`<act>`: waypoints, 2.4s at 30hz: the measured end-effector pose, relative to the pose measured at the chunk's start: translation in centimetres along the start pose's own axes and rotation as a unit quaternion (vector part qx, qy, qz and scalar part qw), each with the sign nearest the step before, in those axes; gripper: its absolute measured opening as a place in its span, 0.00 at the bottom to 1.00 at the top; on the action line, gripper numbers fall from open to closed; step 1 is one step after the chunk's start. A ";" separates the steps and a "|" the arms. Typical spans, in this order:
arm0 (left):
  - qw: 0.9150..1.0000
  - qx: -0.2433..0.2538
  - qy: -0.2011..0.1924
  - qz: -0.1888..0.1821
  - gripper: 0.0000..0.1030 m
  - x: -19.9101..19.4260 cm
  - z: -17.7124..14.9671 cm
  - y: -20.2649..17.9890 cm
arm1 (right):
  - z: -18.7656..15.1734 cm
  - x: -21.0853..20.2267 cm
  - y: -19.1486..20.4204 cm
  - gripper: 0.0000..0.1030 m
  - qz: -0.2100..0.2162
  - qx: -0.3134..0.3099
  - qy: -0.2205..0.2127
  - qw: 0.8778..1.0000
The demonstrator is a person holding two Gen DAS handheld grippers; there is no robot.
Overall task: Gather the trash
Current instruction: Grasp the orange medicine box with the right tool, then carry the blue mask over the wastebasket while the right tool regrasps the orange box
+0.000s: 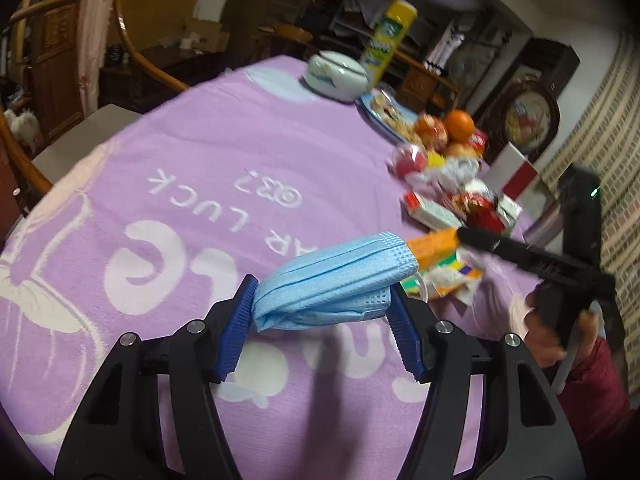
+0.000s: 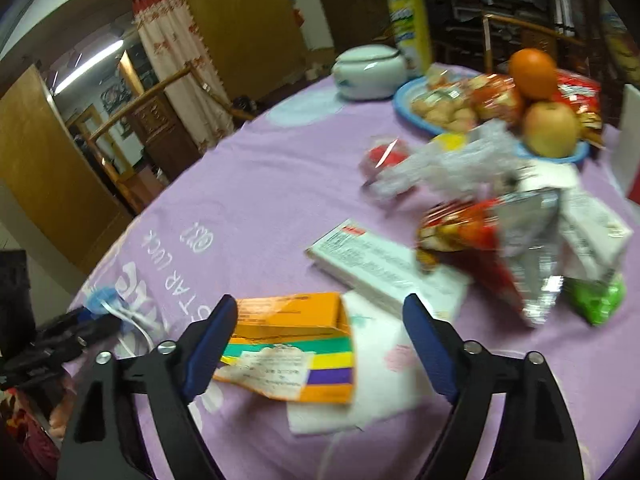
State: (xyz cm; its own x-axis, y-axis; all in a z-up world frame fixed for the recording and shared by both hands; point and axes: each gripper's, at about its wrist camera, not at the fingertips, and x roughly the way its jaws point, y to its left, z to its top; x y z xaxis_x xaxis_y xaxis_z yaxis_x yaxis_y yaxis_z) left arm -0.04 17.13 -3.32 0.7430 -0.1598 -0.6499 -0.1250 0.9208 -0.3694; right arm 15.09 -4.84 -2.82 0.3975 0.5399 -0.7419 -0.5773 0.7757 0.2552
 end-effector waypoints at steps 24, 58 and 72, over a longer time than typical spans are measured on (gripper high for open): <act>0.999 -0.016 -0.028 0.003 0.61 -1.1 0.7 1.3 | -3.2 1.0 8.4 0.91 -0.007 -0.194 0.030 0.981; 0.969 0.012 -0.167 0.181 0.60 -21.1 -8.3 -5.3 | -7.2 -12.0 16.9 0.49 0.114 -0.230 -0.062 0.964; 0.965 0.029 -0.163 0.202 0.60 -21.7 -10.2 -5.5 | -10.2 -8.4 12.8 0.92 0.139 -0.233 0.009 0.963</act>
State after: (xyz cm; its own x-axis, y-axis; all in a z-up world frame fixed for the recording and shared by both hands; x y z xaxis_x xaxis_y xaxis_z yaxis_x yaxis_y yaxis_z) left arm -22.22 11.89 6.02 0.8100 0.3275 -0.4865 -0.4173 0.9047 -0.0858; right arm -2.87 -2.83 0.40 0.1726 0.6963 -0.6966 -0.9179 0.3702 0.1427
